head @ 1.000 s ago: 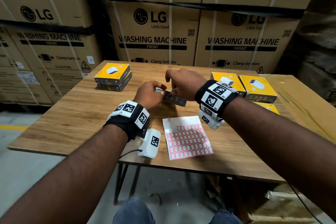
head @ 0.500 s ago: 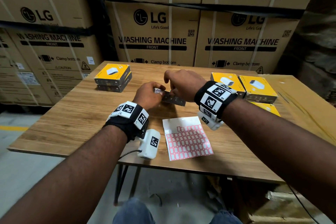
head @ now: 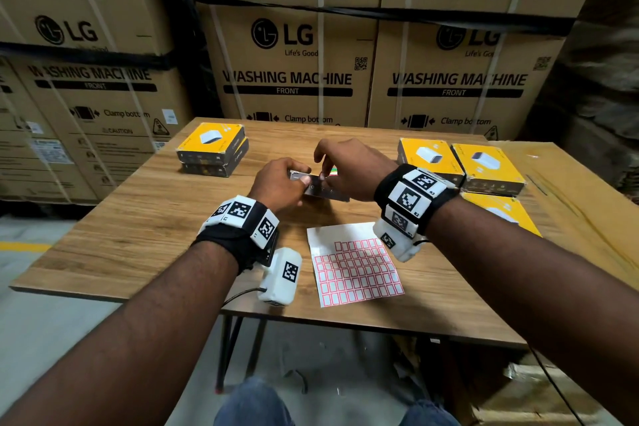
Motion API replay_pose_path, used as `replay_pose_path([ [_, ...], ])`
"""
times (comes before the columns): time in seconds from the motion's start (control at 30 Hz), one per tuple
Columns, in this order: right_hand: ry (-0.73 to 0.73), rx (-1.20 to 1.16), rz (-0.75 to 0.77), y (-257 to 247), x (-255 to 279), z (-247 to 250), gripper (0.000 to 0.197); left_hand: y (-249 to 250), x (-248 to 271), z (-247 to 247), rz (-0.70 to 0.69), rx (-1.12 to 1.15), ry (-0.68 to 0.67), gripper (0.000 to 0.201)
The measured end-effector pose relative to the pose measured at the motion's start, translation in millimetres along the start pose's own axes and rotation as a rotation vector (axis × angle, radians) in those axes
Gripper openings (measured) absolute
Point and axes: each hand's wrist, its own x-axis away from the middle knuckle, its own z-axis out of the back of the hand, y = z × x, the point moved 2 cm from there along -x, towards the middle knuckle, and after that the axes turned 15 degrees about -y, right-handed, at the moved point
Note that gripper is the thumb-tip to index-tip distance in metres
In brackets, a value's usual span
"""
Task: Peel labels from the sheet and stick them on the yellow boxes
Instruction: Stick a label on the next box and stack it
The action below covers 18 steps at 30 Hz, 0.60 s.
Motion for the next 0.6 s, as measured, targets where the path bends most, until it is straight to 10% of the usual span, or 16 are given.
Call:
replay_pose_path([
  [0.6, 0.125, 0.07, -0.014, 3.9, -7.4, -0.8, 0.032, -4.6, -2.2, -1.6, -0.003, 0.039, 0.014, 0.021],
])
